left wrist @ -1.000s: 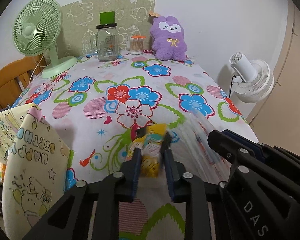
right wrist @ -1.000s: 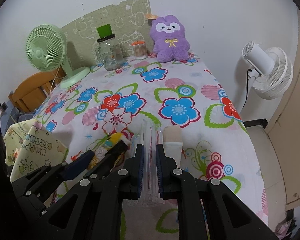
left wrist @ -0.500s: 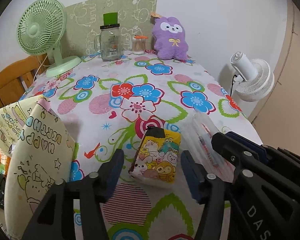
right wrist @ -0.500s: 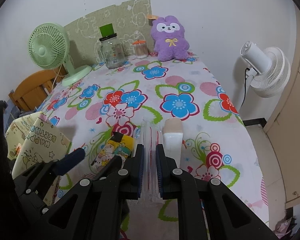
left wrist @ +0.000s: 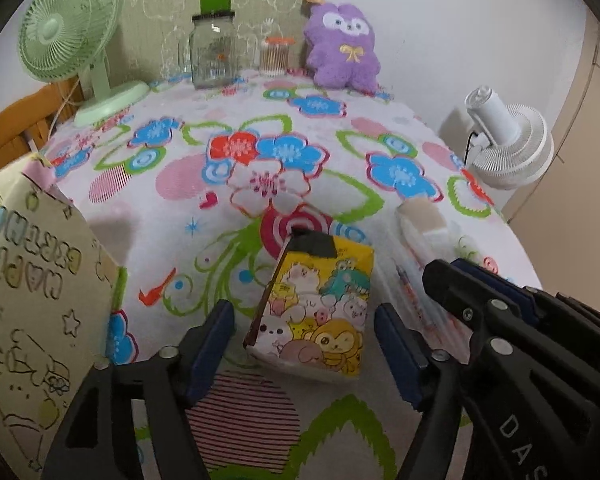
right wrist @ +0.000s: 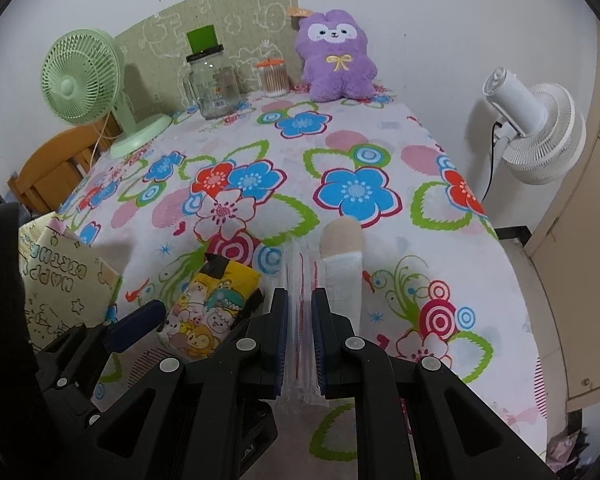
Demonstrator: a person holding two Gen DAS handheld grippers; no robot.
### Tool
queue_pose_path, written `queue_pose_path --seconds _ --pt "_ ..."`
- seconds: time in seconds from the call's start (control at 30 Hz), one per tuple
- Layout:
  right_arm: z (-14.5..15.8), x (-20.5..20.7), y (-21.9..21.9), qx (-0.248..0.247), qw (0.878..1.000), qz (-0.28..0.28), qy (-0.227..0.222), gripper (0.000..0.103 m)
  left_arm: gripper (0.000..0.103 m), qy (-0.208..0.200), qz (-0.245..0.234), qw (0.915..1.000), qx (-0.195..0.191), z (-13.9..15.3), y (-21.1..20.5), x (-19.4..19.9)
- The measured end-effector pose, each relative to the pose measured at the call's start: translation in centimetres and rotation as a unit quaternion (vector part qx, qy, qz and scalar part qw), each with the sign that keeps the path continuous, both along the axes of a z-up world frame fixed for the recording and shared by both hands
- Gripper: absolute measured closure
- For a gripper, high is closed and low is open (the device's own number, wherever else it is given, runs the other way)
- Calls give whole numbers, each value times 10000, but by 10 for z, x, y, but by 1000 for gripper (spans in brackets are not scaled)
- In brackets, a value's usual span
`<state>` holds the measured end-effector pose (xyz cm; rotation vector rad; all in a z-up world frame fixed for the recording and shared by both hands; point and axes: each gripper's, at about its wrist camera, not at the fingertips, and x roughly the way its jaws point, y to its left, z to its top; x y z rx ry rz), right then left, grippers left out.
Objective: Organize soft objects
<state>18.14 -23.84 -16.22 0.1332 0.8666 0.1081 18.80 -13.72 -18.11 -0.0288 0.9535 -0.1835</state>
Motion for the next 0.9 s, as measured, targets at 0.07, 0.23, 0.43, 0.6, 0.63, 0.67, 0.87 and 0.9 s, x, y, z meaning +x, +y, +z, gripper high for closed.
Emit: queue_pose_path --seconds 0.07,0.23,0.43,0.6,0.63,0.67,0.87,0.9 --pt "-2 1 1 12 10000 10 30 88 47 -7 -10 10000 56 0 0 0" --pt "-4 2 1 47 10000 -2 69 88 54 -4 -29 10000 64 1 2 -2" --pt "4 -4 4 31 10000 24 -21 88 54 -131 -8 9999 75 11 4 -9" --pt "14 -13 6 31 9999 26 -140 88 54 -259 3 9996 75 23 7 -19" --pt "16 -15 7 28 9999 27 -164 88 54 -272 5 9996 76 24 8 -20" --pt "18 -16 7 25 9998 28 -186 88 54 -292 2 9995 71 27 8 -22" --pt "34 -29 10 -2 9993 35 -363 88 54 -489 -5 9987 110 43 12 -34" --pt "37 -31 11 -6 9992 37 -395 88 54 -512 -1 9986 107 46 13 -36"
